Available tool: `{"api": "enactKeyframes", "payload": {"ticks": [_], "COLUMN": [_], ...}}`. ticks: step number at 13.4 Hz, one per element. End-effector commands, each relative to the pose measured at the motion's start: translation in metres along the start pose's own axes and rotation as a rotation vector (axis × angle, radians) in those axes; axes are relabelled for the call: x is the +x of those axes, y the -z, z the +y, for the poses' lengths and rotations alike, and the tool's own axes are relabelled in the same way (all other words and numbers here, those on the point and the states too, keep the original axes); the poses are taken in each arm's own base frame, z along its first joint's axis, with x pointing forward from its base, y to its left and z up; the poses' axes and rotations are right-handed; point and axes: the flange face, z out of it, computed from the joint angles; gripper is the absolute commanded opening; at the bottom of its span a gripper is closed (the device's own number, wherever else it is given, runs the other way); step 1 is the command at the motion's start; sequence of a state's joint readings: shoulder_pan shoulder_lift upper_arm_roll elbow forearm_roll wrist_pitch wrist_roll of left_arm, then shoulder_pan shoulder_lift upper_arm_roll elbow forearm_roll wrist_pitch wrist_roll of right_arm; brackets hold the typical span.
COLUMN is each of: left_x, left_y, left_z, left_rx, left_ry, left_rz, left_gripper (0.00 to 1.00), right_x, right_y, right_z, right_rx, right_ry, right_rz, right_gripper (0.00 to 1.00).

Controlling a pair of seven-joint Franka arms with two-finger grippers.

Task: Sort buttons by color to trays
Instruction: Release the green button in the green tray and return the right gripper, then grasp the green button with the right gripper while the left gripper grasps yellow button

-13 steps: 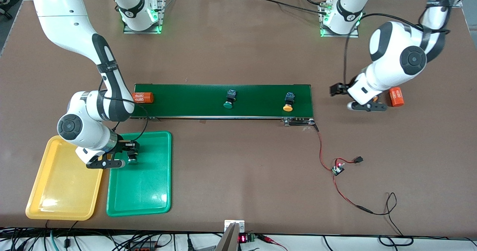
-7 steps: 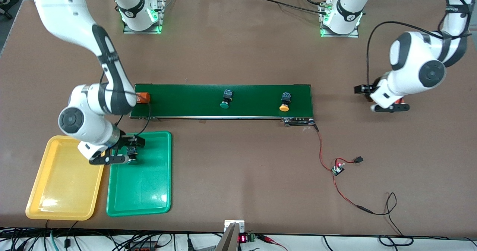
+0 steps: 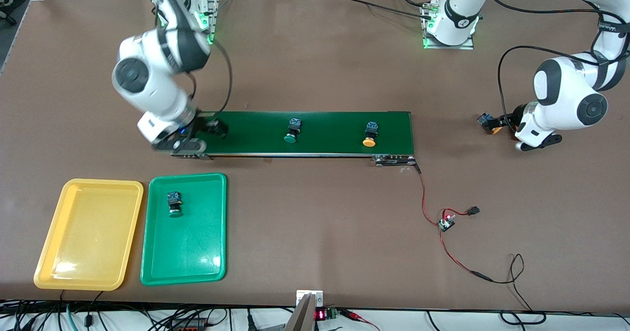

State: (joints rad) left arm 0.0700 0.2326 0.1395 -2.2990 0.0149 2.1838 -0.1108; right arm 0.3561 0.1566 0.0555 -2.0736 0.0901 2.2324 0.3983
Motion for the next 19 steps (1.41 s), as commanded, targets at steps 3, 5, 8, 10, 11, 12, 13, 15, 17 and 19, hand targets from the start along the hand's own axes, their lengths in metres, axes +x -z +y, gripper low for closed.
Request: {"api": "enactKeyframes", "payload": {"ticks": [3,5,8,10,11,12,13,15,17,19], "left_x": [-0.004,-0.005,-0.005,-0.011,-0.015,-0.017,-0.016,-0.014,-0.018,-0.018], "left_y": [-0.013,-0.012,-0.017,-0.030,-0.040,-0.048,-0.054,-0.059,-0.069,-0.070], "left_z": [0.005,0.007,0.007,0.007,0.005,0.004,0.004,0.003,0.001,0.002], "left_rx": [-0.036,-0.035,-0.043,-0.052,-0.055,-0.059,-0.060,-0.059,-0.054,-0.053], "left_ry": [0.050,0.047,0.122,0.163,0.173,0.176,0.177,0.180,0.183,0.186], "left_rz": [0.008,0.008,0.001,-0.001,0.023,0.060,0.091,0.098,0.076,0.069], "left_gripper": [1.00,1.00,0.96,0.96,0.96,0.96,0.96,0.95,0.86,0.56], "right_x": [-0.045,-0.055,-0.055,-0.053,-0.052,-0.050,-0.048,-0.046,-0.049,-0.047], "right_y": [-0.007,-0.024,-0.057,-0.065,-0.067,-0.071,-0.077,-0.084,-0.084,-0.081], "right_z": [-0.063,-0.083,-0.096,-0.099,-0.099,-0.099,-0.100,-0.101,-0.107,-0.109], "right_rx": [0.012,-0.003,-0.047,-0.034,-0.031,-0.025,-0.021,-0.017,-0.015,-0.008], "right_ry": [-0.037,-0.047,-0.048,-0.058,-0.075,-0.125,-0.169,-0.206,-0.229,-0.232], "right_rz": [0.008,0.012,0.057,0.061,0.062,0.064,0.063,0.059,0.060,0.064], "right_gripper": [1.00,1.00,1.00,1.00,1.00,1.00,1.00,1.00,1.00,1.00]}}
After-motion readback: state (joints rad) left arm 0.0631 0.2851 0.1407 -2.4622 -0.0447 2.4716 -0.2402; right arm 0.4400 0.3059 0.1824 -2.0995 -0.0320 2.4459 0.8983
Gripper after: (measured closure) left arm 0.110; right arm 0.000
